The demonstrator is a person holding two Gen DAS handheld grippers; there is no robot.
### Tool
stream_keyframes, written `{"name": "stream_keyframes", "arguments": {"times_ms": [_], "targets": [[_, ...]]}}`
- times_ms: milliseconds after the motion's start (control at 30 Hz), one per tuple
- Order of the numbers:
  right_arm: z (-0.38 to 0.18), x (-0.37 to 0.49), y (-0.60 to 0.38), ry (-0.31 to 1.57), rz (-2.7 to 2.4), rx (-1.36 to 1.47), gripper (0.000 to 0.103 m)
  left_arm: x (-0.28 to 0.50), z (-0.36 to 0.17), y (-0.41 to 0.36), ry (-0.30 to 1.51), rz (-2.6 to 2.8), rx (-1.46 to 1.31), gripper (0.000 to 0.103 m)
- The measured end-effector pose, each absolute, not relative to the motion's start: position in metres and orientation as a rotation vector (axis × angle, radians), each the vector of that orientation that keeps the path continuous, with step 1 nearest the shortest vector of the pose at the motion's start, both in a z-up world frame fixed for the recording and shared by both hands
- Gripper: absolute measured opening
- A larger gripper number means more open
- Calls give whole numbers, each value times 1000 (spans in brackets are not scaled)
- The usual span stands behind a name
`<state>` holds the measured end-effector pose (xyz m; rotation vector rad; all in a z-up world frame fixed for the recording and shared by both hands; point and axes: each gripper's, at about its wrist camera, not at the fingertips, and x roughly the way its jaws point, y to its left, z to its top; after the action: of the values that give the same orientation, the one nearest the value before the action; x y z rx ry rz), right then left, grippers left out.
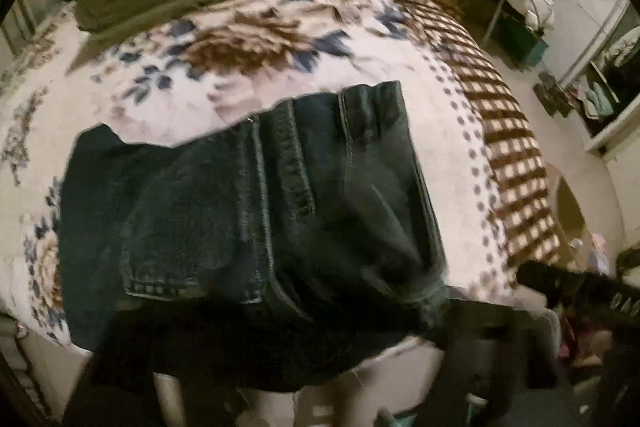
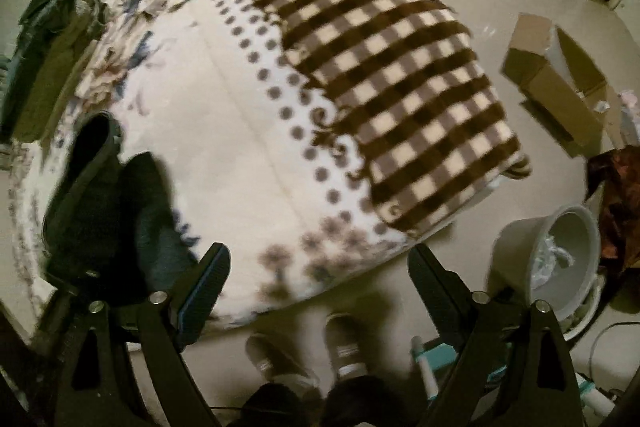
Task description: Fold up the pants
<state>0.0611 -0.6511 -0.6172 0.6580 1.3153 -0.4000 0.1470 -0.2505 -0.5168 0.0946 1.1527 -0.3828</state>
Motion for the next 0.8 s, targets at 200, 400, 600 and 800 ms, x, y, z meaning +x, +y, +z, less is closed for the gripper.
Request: {"name": "stream_keyframes", "arguments": {"times_ms": [200, 400, 600, 800], "targets": [[-596, 77, -658, 1226, -269, 759, 101, 137, -483, -226, 1144, -408, 34, 96], [-609, 129, -627, 1232, 29, 874, 101, 143, -470, -136, 1161, -204, -7, 96], [-669, 181, -582, 1371, 139, 896, 101, 167, -501, -57, 1237, 2, -26, 96], [-669, 185, -568, 1337, 160, 934, 29, 190, -526, -28, 1294, 32, -92, 96]]}}
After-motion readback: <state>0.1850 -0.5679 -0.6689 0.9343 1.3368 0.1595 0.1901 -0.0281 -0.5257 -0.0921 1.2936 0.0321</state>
